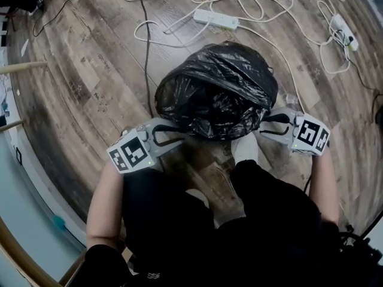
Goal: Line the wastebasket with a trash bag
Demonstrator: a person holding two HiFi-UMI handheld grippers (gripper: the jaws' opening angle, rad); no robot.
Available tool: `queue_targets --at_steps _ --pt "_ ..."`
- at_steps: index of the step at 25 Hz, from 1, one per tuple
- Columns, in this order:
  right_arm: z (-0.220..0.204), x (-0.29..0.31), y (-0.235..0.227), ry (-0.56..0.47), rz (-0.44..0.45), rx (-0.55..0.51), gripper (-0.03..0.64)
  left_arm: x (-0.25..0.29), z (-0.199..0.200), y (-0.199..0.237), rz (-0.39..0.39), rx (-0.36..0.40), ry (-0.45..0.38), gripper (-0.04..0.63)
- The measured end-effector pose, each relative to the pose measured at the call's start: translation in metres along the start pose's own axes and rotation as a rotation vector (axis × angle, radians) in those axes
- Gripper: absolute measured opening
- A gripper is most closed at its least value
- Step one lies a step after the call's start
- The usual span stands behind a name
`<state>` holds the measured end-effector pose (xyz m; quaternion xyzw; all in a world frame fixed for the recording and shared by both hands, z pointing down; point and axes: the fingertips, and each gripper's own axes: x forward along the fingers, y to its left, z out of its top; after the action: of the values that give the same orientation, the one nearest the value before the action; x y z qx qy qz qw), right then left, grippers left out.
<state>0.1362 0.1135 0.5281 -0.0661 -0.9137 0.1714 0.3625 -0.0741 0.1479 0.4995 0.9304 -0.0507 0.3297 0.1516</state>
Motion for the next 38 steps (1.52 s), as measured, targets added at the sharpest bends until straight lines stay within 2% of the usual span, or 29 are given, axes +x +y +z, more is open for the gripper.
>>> queue_targets --at_steps 1,3,5,7,9,11,14,16,20,22,24,26,29,34,38 --pt "0.000 -0.014 0.002 -0.018 0.002 0.017 0.154 -0.010 0.002 -0.001 0.010 -0.012 -0.015 0.112" --pt "0.009 -0.045 -0.001 -0.087 -0.033 0.055 0.170 -0.033 0.010 -0.001 0.037 -0.041 -0.071 0.146" --pt "0.034 -0.077 -0.009 -0.198 -0.107 0.079 0.170 -0.058 0.032 0.005 0.084 -0.078 -0.181 0.146" --pt "0.068 -0.102 -0.018 -0.330 -0.193 0.087 0.170 -0.082 0.058 0.018 0.166 -0.117 -0.296 0.146" --pt "0.100 -0.109 -0.024 -0.413 -0.252 0.052 0.170 -0.094 0.079 0.040 0.265 -0.094 -0.369 0.146" --pt "0.119 -0.097 -0.027 -0.392 -0.290 -0.035 0.170 -0.094 0.095 0.062 0.343 -0.051 -0.402 0.147" --pt "0.132 -0.066 -0.034 -0.290 -0.339 -0.129 0.170 -0.085 0.104 0.085 0.411 -0.051 -0.422 0.153" --pt "0.137 -0.050 -0.039 -0.221 -0.377 -0.182 0.172 -0.078 0.099 0.098 0.457 -0.053 -0.394 0.153" --pt "0.133 -0.032 -0.045 -0.087 -0.436 -0.287 0.172 -0.063 0.094 0.109 0.480 -0.005 -0.349 0.153" --pt "0.136 -0.036 -0.051 -0.097 -0.469 -0.311 0.118 -0.057 0.096 0.110 0.476 0.017 -0.336 0.152" --pt "0.141 -0.046 -0.060 -0.134 -0.511 -0.318 0.010 -0.054 0.099 0.113 0.476 0.030 -0.325 0.152" --pt "0.147 -0.056 -0.071 -0.181 -0.548 -0.293 0.003 -0.052 0.101 0.118 0.483 0.034 -0.337 0.152" --pt "0.153 -0.067 -0.091 -0.247 -0.586 -0.185 0.003 -0.051 0.101 0.126 0.491 0.025 -0.336 0.152" --pt "0.154 -0.073 -0.134 -0.313 -0.581 -0.033 0.003 -0.052 0.093 0.141 0.507 -0.013 -0.334 0.152" --pt "0.150 -0.066 -0.162 -0.300 -0.582 -0.029 0.003 -0.056 0.091 0.148 0.507 -0.053 -0.361 0.155"
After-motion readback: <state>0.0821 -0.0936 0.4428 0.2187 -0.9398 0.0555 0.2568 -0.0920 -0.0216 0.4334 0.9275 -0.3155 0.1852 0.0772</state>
